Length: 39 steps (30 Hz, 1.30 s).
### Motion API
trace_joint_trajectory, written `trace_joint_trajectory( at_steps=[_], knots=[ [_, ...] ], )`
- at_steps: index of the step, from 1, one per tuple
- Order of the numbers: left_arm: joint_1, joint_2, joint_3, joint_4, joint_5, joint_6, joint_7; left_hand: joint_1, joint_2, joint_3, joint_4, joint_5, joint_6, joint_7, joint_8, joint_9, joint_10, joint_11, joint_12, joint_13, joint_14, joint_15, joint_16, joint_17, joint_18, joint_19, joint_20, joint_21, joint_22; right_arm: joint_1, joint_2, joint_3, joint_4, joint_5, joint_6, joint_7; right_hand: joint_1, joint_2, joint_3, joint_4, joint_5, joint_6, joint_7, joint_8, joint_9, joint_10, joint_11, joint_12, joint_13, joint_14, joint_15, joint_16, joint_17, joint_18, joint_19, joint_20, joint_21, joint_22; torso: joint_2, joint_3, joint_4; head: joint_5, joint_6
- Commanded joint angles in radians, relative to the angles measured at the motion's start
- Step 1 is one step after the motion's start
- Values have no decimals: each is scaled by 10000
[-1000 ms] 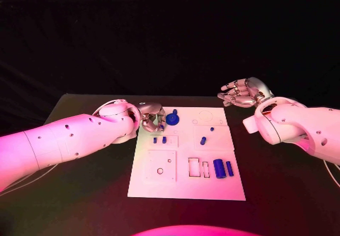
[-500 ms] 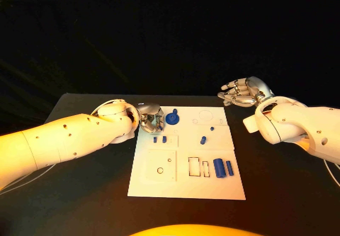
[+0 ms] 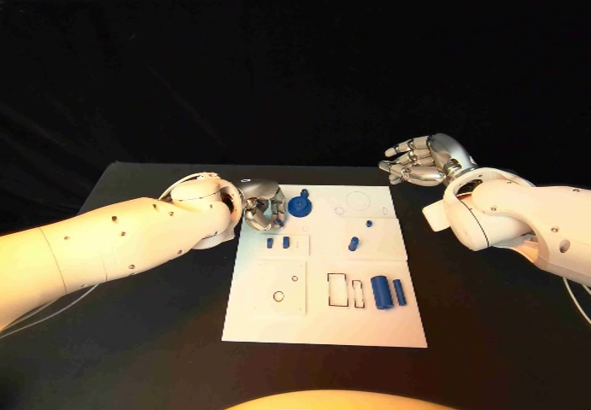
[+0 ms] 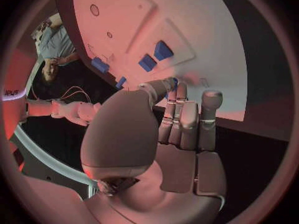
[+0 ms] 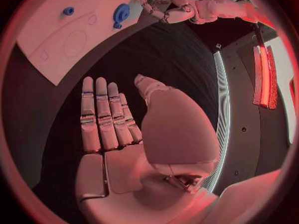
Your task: Assemble the parts on the task board
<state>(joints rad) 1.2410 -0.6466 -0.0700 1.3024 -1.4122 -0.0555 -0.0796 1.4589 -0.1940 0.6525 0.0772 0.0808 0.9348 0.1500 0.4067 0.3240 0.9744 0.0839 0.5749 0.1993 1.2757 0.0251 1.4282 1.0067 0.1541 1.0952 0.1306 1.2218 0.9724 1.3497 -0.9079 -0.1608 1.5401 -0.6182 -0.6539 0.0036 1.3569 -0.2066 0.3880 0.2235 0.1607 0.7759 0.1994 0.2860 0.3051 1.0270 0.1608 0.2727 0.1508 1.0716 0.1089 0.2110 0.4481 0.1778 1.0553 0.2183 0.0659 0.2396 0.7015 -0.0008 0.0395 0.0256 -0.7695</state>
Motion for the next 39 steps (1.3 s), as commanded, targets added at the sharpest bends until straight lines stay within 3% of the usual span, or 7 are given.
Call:
trace_joint_trajectory(
  at_steps=[1,13,39],
  knots=[
    [-10,33,-19,-9,22,87,82,-85,-13,1,-76,-45,72,-10,-14,11,56,10,-47,8,55,-29,60,55,-151,38,10,31,53,-5,5,2,6,-36,67,109,-108,-29,13,-65,46,-40,302,-36,-9,-24,18,-67,-13,-5,35,-41,-17,55,-44,31,-38,-16,7,-5,1,-10,-10],
    [-11,44,-37,-3,159,-59,227,-86,-12,-4,-100,-49,110,-15,-28,24,122,-3,-62,17,146,-38,110,194,-187,169,7,129,214,-5,14,2,-8,-36,65,114,-113,-27,13,-75,47,-41,305,-35,-13,-29,21,-67,-28,-16,41,-62,-27,55,-59,37,-39,-43,0,-4,6,-15,-22],
    [-12,134,-68,-49,288,260,100,-144,-24,-31,-97,-56,151,-14,-57,40,169,-2,-109,22,167,-41,130,195,-184,164,3,128,206,-7,31,2,-15,-37,83,113,-115,-24,13,-82,47,-42,306,-34,-15,-32,23,-66,-38,-22,44,-75,-34,55,-70,40,-40,-61,5,4,4,-19,-48]
  ],
)
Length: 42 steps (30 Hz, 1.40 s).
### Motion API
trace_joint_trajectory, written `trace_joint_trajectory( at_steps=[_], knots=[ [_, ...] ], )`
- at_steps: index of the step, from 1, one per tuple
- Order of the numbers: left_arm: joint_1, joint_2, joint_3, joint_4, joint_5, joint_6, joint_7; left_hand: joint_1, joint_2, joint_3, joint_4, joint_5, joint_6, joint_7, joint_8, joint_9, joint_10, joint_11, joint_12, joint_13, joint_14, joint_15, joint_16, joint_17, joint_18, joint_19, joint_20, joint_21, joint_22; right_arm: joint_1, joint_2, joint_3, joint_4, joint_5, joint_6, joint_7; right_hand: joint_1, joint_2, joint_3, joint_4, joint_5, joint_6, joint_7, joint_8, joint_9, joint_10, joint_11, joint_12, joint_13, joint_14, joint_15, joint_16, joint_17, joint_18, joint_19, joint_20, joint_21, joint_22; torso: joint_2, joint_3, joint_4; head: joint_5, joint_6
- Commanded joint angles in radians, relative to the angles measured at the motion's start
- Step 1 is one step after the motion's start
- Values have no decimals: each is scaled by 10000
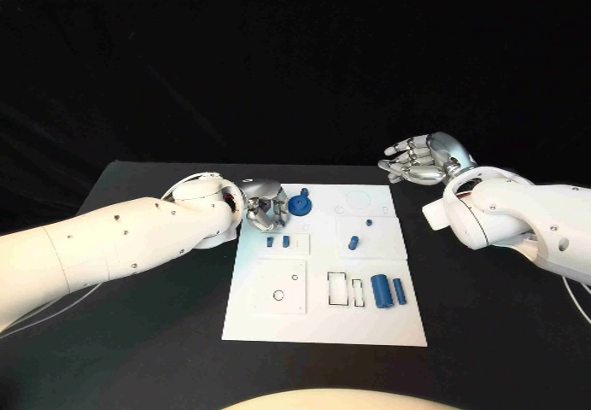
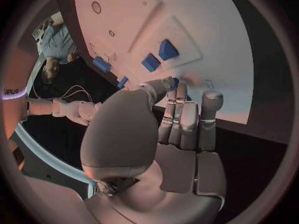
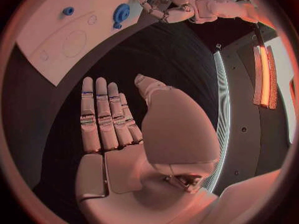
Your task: Assemble the parts on the task board
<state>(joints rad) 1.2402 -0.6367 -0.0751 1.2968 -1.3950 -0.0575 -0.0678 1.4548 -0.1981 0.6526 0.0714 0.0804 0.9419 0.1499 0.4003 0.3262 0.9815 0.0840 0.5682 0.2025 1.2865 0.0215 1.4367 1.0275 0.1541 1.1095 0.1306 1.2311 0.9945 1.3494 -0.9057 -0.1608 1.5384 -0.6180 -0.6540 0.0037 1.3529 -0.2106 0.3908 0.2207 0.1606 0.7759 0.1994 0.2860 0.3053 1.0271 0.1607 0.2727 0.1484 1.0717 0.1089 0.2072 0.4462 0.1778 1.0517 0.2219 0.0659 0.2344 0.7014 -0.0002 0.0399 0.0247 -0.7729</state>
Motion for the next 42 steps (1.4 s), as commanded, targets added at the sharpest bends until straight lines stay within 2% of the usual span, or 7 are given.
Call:
trace_joint_trajectory(
  at_steps=[1,14,18,21,42],
  knots=[
    [-4,39,-23,4,116,312,-33,-104,17,-32,-39,-52,80,-13,7,17,98,-2,-42,-9,59,-4,45,-12,-184,21,4,35,-16,-5,9,2,1,-38,86,112,-76,16,-15,-55,48,-42,306,-34,-17,-33,24,-66,-14,-22,45,-37,-14,55,-33,4,-40,-9,7,-5,-2,-13,-19],
    [-4,57,-57,-33,72,535,-202,-129,0,-51,-41,-58,80,-20,-13,21,120,-8,-49,0,77,-4,58,15,-179,-2,5,18,-42,-5,14,2,-22,-36,97,104,-82,22,-16,-62,48,-41,308,-32,-20,-34,26,-63,-28,-24,48,-52,-22,57,-42,8,-38,-34,2,-6,8,-20,-41],
    [-4,55,-59,-40,79,510,-196,-223,-84,-95,-41,-60,-119,1,-202,-20,60,15,-103,33,46,12,65,-27,-161,-87,12,-45,-128,-7,19,2,-30,-36,101,105,-89,21,-19,-64,47,-42,310,-32,-21,-36,28,-62,-34,-26,50,-59,-26,57,-46,10,-37,-45,1,-11,6,-20,-42],
    [-4,50,-61,-46,91,460,-187,-378,-219,-137,-6,-50,-485,58,-537,-116,-43,54,-155,95,5,52,81,-66,-150,-150,47,-108,-189,-9,22,2,-36,-36,101,107,-101,19,-25,-71,46,-50,314,-35,-27,-48,35,-65,-52,-35,56,-80,-37,56,-60,17,-37,-74,1,-11,5,-18,-47],
    [-7,-25,-61,-21,112,203,-208,-523,-352,-196,31,-31,-996,106,-995,-240,-102,48,-100,272,-63,58,101,-154,-131,-190,62,-193,-261,-18,16,2,-41,-36,94,112,-129,32,-42,-140,48,-107,338,-53,-59,-137,68,-84,-162,-117,102,-218,-105,54,-159,62,-40,-253,2,-14,0,-11,-42]
  ],
)
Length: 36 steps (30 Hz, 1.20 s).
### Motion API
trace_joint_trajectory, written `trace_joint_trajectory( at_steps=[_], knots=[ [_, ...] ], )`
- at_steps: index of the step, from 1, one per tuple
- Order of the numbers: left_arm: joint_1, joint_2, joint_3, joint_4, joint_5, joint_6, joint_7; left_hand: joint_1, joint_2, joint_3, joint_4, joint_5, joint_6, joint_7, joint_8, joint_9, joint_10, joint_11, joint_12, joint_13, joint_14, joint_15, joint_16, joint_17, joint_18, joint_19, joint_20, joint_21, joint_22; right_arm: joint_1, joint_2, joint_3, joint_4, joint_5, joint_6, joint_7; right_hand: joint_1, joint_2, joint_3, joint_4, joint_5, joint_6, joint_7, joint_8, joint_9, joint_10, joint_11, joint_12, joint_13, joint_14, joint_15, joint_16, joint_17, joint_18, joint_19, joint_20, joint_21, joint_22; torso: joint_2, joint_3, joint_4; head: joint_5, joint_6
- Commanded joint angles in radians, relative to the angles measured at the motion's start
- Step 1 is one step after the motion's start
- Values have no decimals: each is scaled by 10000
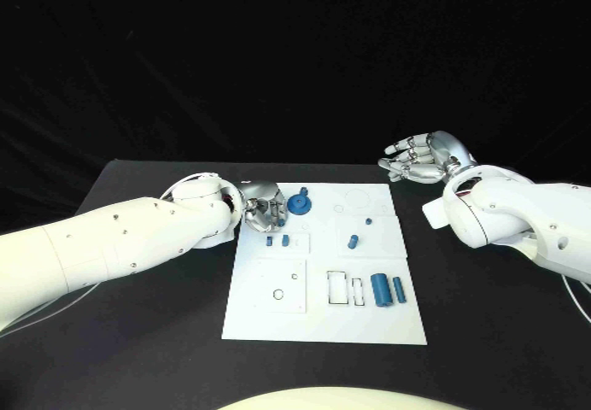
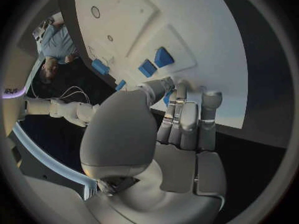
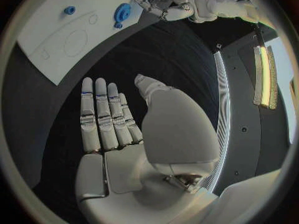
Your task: Assemble the parts on the task board
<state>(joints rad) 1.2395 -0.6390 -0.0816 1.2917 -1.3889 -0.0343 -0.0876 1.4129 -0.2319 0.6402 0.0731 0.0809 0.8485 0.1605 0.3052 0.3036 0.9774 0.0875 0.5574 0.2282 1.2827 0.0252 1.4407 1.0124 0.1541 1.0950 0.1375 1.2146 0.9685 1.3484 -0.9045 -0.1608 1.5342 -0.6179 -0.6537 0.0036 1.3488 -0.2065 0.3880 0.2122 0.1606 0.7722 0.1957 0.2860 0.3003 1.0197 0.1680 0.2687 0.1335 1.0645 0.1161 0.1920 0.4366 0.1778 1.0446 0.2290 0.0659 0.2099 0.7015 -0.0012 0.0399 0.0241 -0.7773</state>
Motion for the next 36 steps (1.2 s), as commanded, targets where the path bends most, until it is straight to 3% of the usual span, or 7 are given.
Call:
trace_joint_trajectory(
  at_steps=[1,16,23,28,30,33,36],
  knots=[
    [0,-8,4,31,52,-36,-12,-106,-18,-74,14,-36,-88,2,-63,-19,-57,11,13,25,-23,19,65,0,-128,-55,-9,-38,-15,-7,3,2,2,-38,92,112,-89,-8,-14,-61,49,-74,376,-55,-11,-68,-3,-44,-20,-51,33,-75,-13,55,-97,-5,-41,-21,1,-3,0,-4,3],
    [-3,-425,148,187,157,-145,-13,-90,-72,-188,28,-21,-1020,-97,-676,-275,-224,-4,41,233,-98,-1,68,-134,-101,-123,-50,-157,-145,-11,-78,2,-194,-674,1112,-129,-111,20,-129,-322,-8,-110,360,-2,-62,-722,82,-256,-414,-63,101,-282,-130,73,-203,77,14,-445,-6,-5,-6,-33,44],
    [62,-989,452,531,1265,-206,135,157,11,-72,-60,8,-847,110,-610,-319,-1000,282,-182,209,-961,226,-306,-1379,63,-808,66,-704,-910,-12,-182,0,-319,-2798,2576,-123,663,153,311,-1197,-51,837,-153,293,-58,351,-534,196,-576,2860,-913,1216,654,42,2517,-1030,1567,82,-21,6,-6,-133,126],
    [185,-1578,657,815,3642,-751,790,329,22,474,-386,9,-247,396,-231,-287,-1402,541,-516,-92,-2896,395,-1752,-4402,315,-1951,199,-1480,-1964,-71,-224,-15,-303,-5595,3590,-315,426,23,1244,-1665,50,1726,-435,72,-165,1459,-930,-461,-645,4171,-1345,3214,2223,-56,3411,-1598,3353,1332,-18,3,-25,-253,204],
    [207,-1769,691,904,5048,-1170,1463,227,69,496,-380,-13,-130,468,-142,-289,-1401,591,-538,-170,-3008,422,-2104,-4651,319,-2060,227,-1624,-2047,-139,-216,-21,-287,-6494,3751,-424,191,-81,1540,-1726,-171,1822,-479,-46,-163,1619,-1006,-755,-625,4431,-1370,4691,3359,-113,3581,-1629,4204,2076,-16,-2,-25,-282,262],
    [224,-2015,716,1091,7521,-1733,2614,140,141,402,-350,-22,-25,477,-49,-277,-1308,578,-493,-208,-3023,421,-2361,-4808,330,-2107,233,-1783,-2155,-265,-186,-27,-252,-7637,3860,-614,-123,-237,1786,-1682,-496,1827,-534,-183,-135,1552,-987,-1169,-625,4595,-1331,7520,5630,-551,4164,-1653,7551,5498,-9,10,-8,-298,310],
    [225,-2245,729,1355,9646,-2102,3632,81,164,278,-344,-19,-57,469,-39,-291,-1279,577,-478,-241,-3026,428,-2518,-4901,324,-2114,226,-1911,-2248,-408,-126,-31,-213,-8535,3855,-815,-279,-331,1880,-1655,-728,1885,-546,-224,-84,1506,-930,-1401,-613,4621,-1306,8709,6567,-723,4261,-1638,8764,6765,-8,11,18,-328,361]
  ],
)
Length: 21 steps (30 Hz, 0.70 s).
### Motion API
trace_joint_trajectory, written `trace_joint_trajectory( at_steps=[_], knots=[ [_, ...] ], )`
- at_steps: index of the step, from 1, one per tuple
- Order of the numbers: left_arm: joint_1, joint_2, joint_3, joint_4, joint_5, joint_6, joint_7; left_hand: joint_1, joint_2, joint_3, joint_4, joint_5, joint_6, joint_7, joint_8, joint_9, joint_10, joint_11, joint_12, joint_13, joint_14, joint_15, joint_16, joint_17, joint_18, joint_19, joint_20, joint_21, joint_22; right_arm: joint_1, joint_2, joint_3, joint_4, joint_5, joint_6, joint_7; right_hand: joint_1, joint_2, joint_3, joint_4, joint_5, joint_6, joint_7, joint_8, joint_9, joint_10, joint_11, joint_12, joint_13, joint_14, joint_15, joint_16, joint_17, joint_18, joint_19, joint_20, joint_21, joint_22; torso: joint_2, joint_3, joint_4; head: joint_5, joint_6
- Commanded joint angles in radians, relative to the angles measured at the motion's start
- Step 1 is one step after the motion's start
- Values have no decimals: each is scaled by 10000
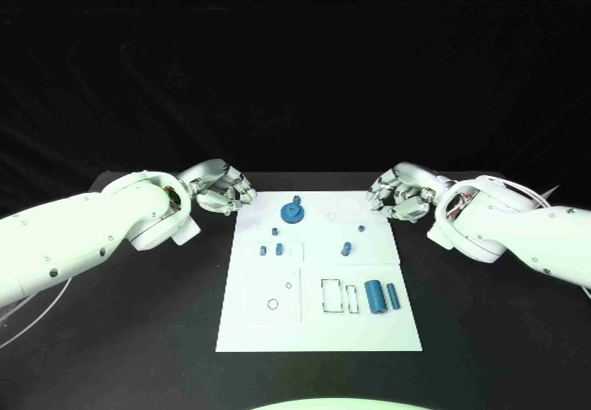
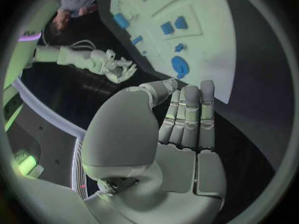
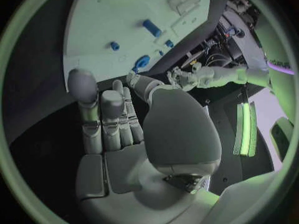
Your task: Assemble the parts on the task board
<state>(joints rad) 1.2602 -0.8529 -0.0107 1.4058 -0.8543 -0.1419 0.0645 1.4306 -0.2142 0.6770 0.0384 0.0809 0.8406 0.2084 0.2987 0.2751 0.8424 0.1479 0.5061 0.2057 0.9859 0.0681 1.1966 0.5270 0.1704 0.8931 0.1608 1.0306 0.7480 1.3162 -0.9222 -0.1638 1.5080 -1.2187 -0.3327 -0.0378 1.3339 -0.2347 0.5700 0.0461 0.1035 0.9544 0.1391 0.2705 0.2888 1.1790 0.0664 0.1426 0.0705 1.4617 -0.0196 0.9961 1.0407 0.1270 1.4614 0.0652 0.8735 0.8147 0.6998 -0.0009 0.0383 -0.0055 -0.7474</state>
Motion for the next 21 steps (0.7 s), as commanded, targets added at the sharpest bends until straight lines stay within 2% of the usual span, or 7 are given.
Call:
trace_joint_trajectory(
  at_steps=[1,3,7,13,17,21],
  knots=[
    [15,-182,22,308,4854,-1078,2375,-167,0,-198,36,-17,16,-22,41,-11,120,-43,56,-33,-71,-1,-157,-90,160,-101,-1,-165,-109,-134,82,-2,59,-2788,631,-480,-171,-83,82,9,-243,33,29,-112,40,-133,97,-229,21,650,78,993,775,-262,108,3,1041,1088,9,2,33,-45,75],
    [9,-304,25,457,5619,-1082,2714,-268,4,-346,94,-19,-4,-35,53,-19,168,-56,68,-56,-75,-1,-228,-128,158,-98,7,-292,-200,-209,151,-3,62,-3201,613,-628,-237,-136,121,3,-302,37,59,-173,80,-170,148,-383,44,591,115,1417,1071,-338,74,40,1604,1684,12,-15,21,-46,85],
    [-2,-513,27,709,6479,-1043,3069,-382,16,-551,182,-18,-33,-36,69,-32,195,-55,57,-101,-74,2,-307,-168,155,-66,16,-492,-347,-329,296,-9,36,-3838,613,-931,-316,-214,124,-28,-364,8,101,-316,151,-132,199,-562,112,580,167,2220,1634,-456,42,121,2616,2766,15,-22,20,-54,92],
    [-11,-651,27,860,6833,-1059,3224,-387,39,-602,201,-14,-35,-28,78,-35,206,-54,53,-117,-78,3,-336,-182,155,-46,17,-561,-399,-483,483,-16,-15,-4251,677,-1172,-354,-250,106,-44,-346,-16,174,-432,192,-145,252,-676,131,585,227,2625,1886,-497,15,198,3115,3305,18,-23,33,-85,91],
    [-14,-701,27,891,6951,-1132,3252,-380,30,-654,201,-13,-74,-4,65,-48,184,-35,35,-137,-80,6,-358,-193,154,-21,18,-619,-445,-583,622,-20,-88,-4347,709,-1242,-358,-260,91,-53,-340,-42,199,-481,197,-200,275,-724,119,573,248,2671,1885,-486,-24,228,3142,3336,21,-16,27,-67,80],
    [-15,-731,27,909,7010,-1156,3266,-361,21,-702,193,-11,-121,22,48,-63,148,-20,13,-158,-85,21,-381,-204,152,6,23,-674,-489,-658,732,-21,-198,-4431,704,-1316,-296,-180,156,-82,-270,-24,194,-515,216,-223,281,-745,110,560,258,2756,1915,-479,-62,262,3222,3427,18,-9,25,-60,62]
  ],
)
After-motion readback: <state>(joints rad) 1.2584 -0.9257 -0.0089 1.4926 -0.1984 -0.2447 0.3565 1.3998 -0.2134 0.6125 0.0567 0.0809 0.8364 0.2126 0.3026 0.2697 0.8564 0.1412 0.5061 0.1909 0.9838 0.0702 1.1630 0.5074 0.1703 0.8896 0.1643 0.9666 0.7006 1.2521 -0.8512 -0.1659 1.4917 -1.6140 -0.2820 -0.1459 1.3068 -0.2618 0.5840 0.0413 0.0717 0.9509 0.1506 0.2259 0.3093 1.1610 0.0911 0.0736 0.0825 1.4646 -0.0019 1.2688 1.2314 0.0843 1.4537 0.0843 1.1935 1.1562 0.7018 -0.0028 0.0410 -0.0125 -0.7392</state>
